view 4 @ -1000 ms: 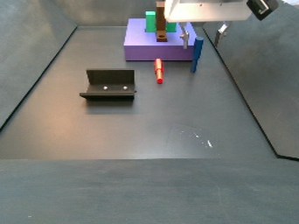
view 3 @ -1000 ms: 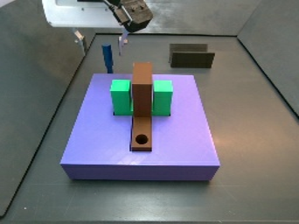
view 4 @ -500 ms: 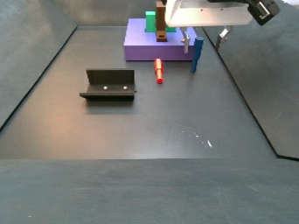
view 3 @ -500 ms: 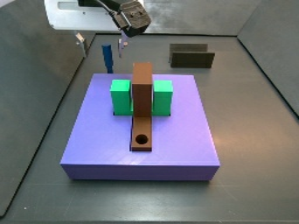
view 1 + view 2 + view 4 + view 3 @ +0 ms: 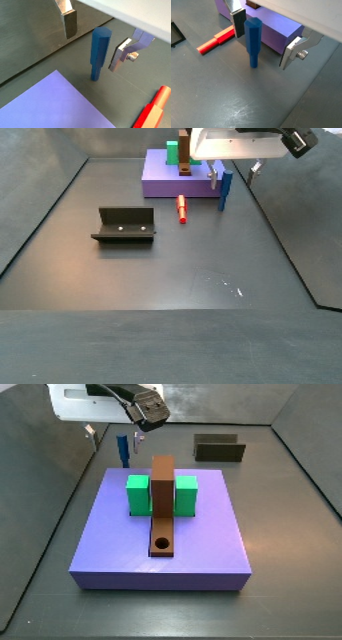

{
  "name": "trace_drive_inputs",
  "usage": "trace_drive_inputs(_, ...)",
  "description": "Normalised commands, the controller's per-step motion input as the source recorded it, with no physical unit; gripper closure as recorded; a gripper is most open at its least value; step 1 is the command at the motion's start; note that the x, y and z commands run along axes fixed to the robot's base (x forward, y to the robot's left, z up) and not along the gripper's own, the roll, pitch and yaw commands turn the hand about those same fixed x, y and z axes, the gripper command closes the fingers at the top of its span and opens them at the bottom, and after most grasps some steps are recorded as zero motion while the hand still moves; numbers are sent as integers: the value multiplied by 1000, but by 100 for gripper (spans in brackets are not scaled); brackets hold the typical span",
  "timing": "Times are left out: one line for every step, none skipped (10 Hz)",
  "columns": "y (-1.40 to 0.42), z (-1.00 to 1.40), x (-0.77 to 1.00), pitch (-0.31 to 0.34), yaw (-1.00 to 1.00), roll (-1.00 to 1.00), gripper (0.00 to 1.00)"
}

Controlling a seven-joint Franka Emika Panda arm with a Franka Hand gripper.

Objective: Pick up the blue object. Move up. Move to above the board. Insert the blue object.
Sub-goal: Pick up the blue object.

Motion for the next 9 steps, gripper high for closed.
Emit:
trace_drive_inputs(3,-17,0,0,0,36,0)
trace_drive_inputs(0,0,0,0,0,0,0)
trace_drive_inputs(0,0,0,0,0,0,100)
trace_drive_inputs(0,0,0,0,0,0,100)
trace_drive_inputs(0,0,0,0,0,0,100)
trace_drive_inputs(0,0,0,0,0,0,100)
trace_drive_inputs(0,0,0,0,0,0,100)
trace_drive_inputs(0,0,0,0,0,0,100)
trace_drive_inputs(0,0,0,0,0,0,100)
